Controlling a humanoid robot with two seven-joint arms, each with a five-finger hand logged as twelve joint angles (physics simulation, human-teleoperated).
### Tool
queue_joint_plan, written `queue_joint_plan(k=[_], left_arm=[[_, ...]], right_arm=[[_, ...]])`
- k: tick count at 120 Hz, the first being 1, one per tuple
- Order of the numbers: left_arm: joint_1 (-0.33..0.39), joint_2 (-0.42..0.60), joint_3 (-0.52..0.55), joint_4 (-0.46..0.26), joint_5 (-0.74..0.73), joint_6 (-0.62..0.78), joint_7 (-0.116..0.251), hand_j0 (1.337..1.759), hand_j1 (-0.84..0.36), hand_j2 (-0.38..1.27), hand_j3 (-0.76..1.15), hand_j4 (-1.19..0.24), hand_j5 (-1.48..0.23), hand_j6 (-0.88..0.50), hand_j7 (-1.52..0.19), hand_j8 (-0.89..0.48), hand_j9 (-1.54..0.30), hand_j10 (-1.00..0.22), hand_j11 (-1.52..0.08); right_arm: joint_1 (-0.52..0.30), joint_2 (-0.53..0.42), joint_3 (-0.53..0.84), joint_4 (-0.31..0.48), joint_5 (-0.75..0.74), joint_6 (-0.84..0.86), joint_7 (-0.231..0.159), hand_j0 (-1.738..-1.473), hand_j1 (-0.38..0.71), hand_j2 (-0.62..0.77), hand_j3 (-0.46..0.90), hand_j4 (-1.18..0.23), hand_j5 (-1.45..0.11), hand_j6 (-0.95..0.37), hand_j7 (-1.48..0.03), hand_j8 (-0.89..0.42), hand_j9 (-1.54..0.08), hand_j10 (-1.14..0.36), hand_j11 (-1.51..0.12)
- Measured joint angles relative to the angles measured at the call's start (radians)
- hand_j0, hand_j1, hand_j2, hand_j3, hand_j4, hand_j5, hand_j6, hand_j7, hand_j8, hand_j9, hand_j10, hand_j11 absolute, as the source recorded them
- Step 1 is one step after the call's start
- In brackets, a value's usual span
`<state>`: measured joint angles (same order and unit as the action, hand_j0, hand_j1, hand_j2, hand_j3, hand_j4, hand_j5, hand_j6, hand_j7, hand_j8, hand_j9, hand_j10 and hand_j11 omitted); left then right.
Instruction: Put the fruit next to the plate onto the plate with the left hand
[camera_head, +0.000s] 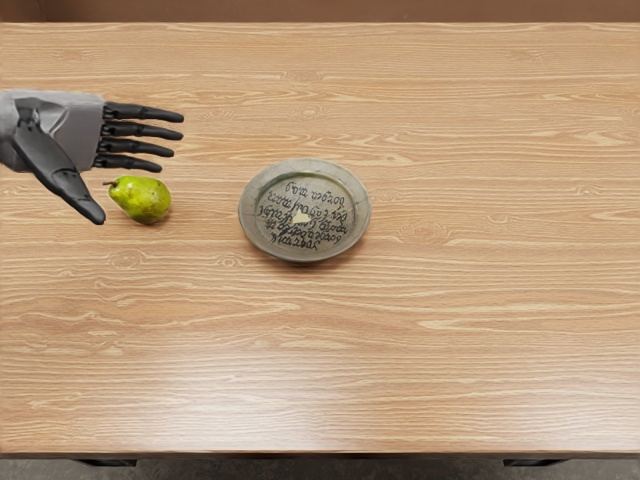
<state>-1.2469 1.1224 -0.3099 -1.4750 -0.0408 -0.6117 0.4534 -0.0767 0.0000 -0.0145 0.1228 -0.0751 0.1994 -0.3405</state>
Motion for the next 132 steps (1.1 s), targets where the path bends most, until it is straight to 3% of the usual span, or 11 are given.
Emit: queue_joint_plan(k=[28, 44, 74, 91, 117, 132], left_arm=[[-0.06, -0.08, -0.001, -0.057, 0.256, 0.0, 0.103, 1.658, 0.26, 0.02, 0.0, -0.08, -0.1, -0.08, -0.1, -0.08, -0.1, -0.08, -0.1], [-0.072, -0.146, -0.001, -0.076, 0.497, 0.058, 0.142, 1.658, 0.25, 0.02, 0.0, -0.08, -0.1, -0.08, -0.1, -0.08, -0.1, -0.08, -0.1], [-0.065, -0.209, 0.009, -0.082, 0.817, 0.259, 0.156, 1.658, 0.25, 0.02, 0.0, -0.09, -0.11, -0.09, -0.11, -0.09, -0.11, -0.09, -0.11], [-0.06, -0.244, 0.087, -0.081, 0.956, 0.407, 0.157, 1.658, 0.25, 0.02, 0.0, -0.09, -0.11, -0.09, -0.11, -0.09, -0.11, -0.09, -0.11], [0.029, -0.306, 0.185, -0.082, 1.025, 0.564, 0.157, 1.658, 0.25, 0.02, 0.0, -0.09, -0.11, -0.09, -0.11, -0.09, -0.11, -0.09, -0.11], [0.038, -0.315, 0.213, -0.083, 1.05, 0.644, 0.157, 1.658, 0.25, 0.02, 0.0, -0.09, -0.11, -0.09, -0.11, -0.09, -0.11, -0.09, -0.11]], right_arm=[[0.0, 0.0, 0.0, 0.0, 0.0, 0.0, 0.0, -1.658, -0.35, 0.0, 0.0, 0.0, 0.0, 0.0, 0.0, 0.0, 0.0, 0.0, 0.0], [0.0, 0.0, 0.001, 0.0, 0.0, 0.0, 0.0, -1.658, -0.35, 0.0, 0.0, 0.0, 0.0, 0.0, 0.0, 0.0, 0.0, 0.0, 0.0], [0.001, 0.0, 0.001, -0.001, 0.0, 0.0, 0.0, -1.658, -0.35, 0.0, 0.0, 0.0, 0.0, 0.0, 0.0, 0.0, 0.0, 0.0, 0.0], [0.001, 0.0, 0.001, -0.002, 0.0, 0.0, 0.0, -1.658, -0.35, 0.0, 0.0, 0.0, 0.0, 0.0, 0.0, 0.0, 0.0, 0.0, 0.0], [0.002, 0.0, 0.001, -0.002, 0.0, 0.0, 0.0, -1.658, -0.35, 0.0, 0.0, 0.0, 0.0, 0.0, 0.0, 0.0, 0.0, 0.0, 0.0], [0.002, 0.0, 0.001, -0.002, 0.0, 0.0, 0.0, -1.658, -0.35, 0.0, 0.0, 0.0, 0.0, 0.0, 0.0, 0.0, 0.0, 0.0, 0.0]])
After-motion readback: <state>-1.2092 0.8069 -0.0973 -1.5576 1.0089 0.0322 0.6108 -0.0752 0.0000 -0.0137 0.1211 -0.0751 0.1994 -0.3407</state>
